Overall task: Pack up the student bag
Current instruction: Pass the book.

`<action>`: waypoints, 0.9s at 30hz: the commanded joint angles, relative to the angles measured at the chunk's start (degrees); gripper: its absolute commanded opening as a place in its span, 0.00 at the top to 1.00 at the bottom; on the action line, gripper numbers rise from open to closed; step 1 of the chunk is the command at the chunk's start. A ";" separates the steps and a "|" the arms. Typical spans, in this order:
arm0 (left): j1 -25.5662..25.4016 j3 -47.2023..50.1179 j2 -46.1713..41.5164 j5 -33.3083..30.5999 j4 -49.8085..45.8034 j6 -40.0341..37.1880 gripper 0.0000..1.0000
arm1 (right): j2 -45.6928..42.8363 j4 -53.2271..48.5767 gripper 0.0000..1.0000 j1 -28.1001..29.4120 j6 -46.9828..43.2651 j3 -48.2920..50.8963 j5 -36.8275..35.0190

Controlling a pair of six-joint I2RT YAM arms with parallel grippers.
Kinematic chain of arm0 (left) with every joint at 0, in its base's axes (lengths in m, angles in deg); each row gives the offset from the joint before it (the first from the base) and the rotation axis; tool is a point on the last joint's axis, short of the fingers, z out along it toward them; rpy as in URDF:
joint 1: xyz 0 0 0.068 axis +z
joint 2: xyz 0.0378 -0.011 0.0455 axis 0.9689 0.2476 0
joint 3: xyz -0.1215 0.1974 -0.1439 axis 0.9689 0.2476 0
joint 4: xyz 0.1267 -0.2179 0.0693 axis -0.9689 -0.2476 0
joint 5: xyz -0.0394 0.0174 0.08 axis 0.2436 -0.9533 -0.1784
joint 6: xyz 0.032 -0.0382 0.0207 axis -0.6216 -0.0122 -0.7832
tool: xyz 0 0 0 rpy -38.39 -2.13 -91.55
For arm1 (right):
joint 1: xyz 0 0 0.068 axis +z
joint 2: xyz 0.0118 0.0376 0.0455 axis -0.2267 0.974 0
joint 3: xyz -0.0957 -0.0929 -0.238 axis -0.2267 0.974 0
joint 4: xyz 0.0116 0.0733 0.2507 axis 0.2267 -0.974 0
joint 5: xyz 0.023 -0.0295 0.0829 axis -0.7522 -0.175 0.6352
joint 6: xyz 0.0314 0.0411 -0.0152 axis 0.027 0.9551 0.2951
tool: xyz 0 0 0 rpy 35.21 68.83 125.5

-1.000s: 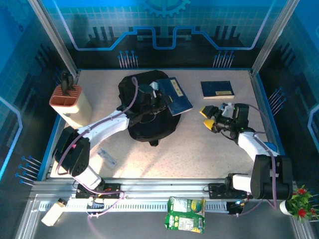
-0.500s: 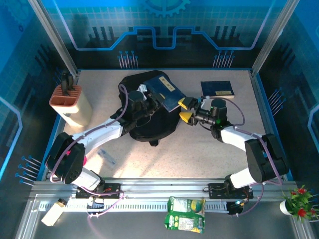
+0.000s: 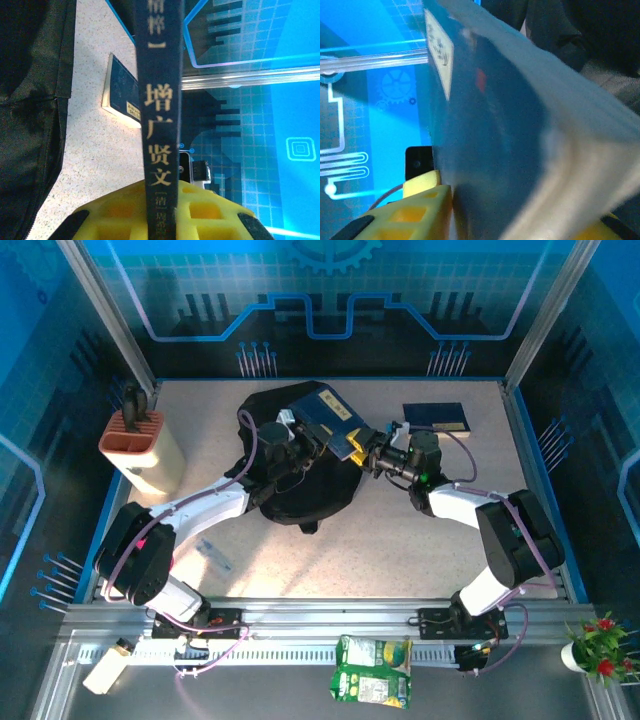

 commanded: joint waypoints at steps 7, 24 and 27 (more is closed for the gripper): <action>1.27 -2.92 -2.56 -0.37 -14.40 -10.78 0.57 | -6.61 -11.34 0.98 -2.61 -9.56 -0.12 -2.95; -0.36 -8.35 0.91 5.51 -37.06 -47.68 0.37 | -28.56 -49.31 1.00 -17.81 -34.59 0.89 -9.49; -2.24 -9.51 3.87 6.27 -36.75 -48.48 0.40 | -30.06 -51.34 1.00 -19.34 -35.69 1.05 -9.67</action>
